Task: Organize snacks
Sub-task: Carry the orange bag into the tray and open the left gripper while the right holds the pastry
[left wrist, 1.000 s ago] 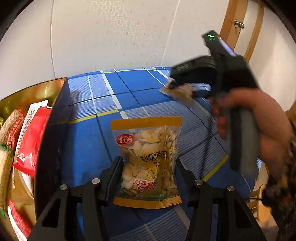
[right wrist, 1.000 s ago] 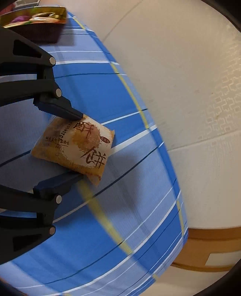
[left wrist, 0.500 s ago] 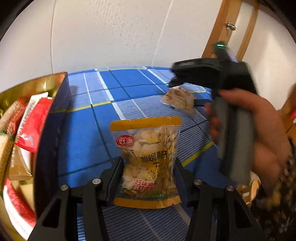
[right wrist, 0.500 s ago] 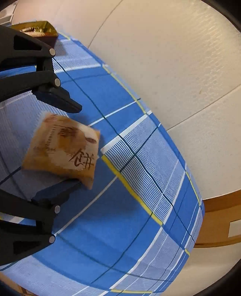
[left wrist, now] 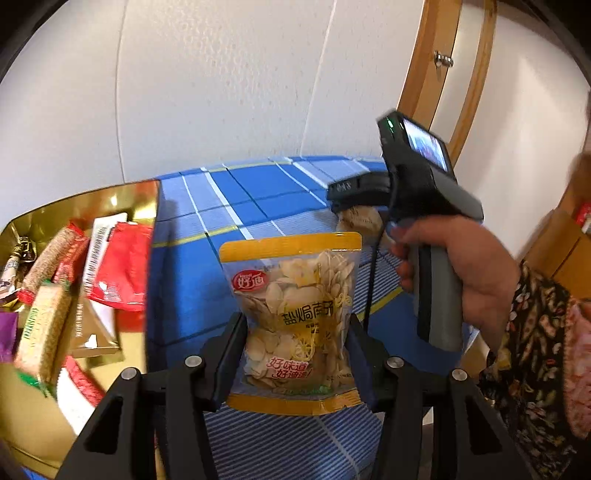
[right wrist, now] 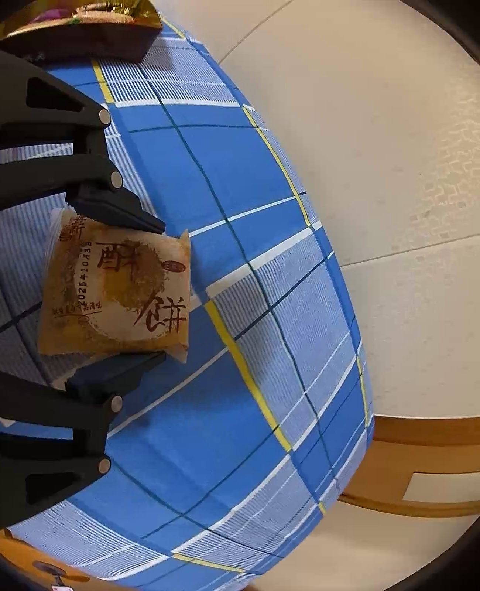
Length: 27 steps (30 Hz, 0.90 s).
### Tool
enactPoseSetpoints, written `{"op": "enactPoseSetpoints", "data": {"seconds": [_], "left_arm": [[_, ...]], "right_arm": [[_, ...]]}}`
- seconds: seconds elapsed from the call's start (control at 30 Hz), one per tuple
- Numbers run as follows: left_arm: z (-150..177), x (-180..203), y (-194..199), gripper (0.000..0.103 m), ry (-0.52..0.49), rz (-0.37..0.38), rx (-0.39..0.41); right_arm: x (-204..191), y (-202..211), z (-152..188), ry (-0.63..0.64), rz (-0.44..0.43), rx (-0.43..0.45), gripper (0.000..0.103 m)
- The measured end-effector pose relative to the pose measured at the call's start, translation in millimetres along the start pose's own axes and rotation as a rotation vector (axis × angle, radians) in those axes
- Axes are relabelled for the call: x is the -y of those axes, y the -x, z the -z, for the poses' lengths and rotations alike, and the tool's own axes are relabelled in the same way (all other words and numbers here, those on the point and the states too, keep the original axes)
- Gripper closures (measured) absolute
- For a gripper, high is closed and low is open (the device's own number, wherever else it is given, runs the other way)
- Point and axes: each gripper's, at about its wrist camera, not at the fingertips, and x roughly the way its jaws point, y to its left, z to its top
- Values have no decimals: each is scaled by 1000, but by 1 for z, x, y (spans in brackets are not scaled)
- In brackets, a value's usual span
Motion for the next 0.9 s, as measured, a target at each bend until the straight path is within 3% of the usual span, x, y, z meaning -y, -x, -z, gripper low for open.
{"op": "enactPoseSetpoints", "data": {"seconds": [0.17, 0.47, 0.57, 0.9], "left_arm": [[-3, -26, 25, 50, 65, -3, 32], [6, -94, 58, 50, 207, -123, 52], [13, -120, 69, 50, 272, -145, 31], [19, -188, 83, 49, 311, -215, -113]], "right_arm": [[2, 6, 6, -10, -16, -1, 41], [3, 10, 10, -43, -21, 7, 41], [4, 9, 9, -38, -24, 8, 41], [4, 10, 10, -28, -27, 11, 41]]}}
